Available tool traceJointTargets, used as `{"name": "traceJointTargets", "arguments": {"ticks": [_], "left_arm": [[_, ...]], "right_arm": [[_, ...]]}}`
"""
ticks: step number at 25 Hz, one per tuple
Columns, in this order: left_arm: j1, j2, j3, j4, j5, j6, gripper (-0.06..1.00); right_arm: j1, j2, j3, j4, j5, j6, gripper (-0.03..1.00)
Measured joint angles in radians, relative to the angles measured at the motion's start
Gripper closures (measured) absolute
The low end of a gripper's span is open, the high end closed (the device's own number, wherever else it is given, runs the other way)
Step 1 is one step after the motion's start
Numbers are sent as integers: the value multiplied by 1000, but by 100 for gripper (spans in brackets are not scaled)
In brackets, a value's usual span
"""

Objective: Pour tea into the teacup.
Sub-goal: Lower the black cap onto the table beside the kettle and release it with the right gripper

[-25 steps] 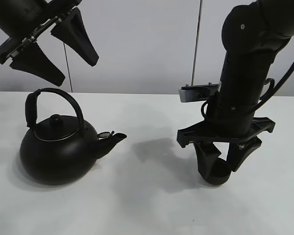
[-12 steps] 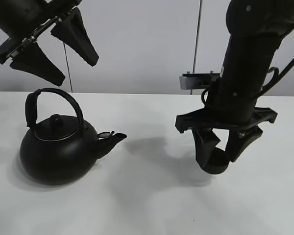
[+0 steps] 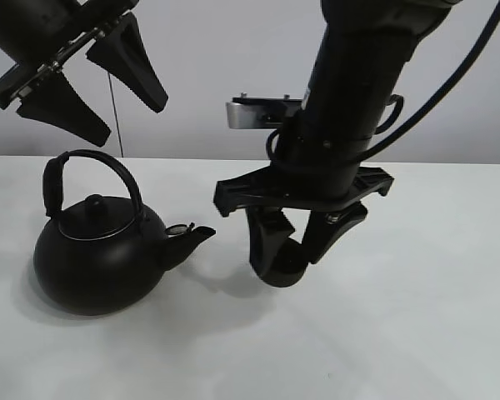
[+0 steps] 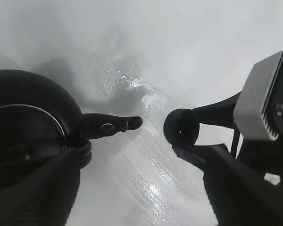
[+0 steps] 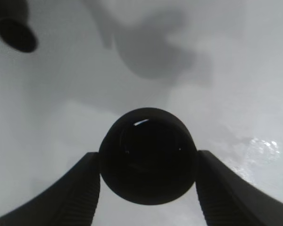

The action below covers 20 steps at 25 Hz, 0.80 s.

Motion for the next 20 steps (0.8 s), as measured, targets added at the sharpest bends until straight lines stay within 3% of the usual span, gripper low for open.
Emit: {"name": "traceJointTargets", "arguments": {"ticks": [6,20], "left_arm": [[0,0,0,0,0,0,41],[0,0,0,0,0,0,41]], "right_arm": [[74,27,0,2,-73,14,57],[77,115,0,-49,-118,16,57]]}}
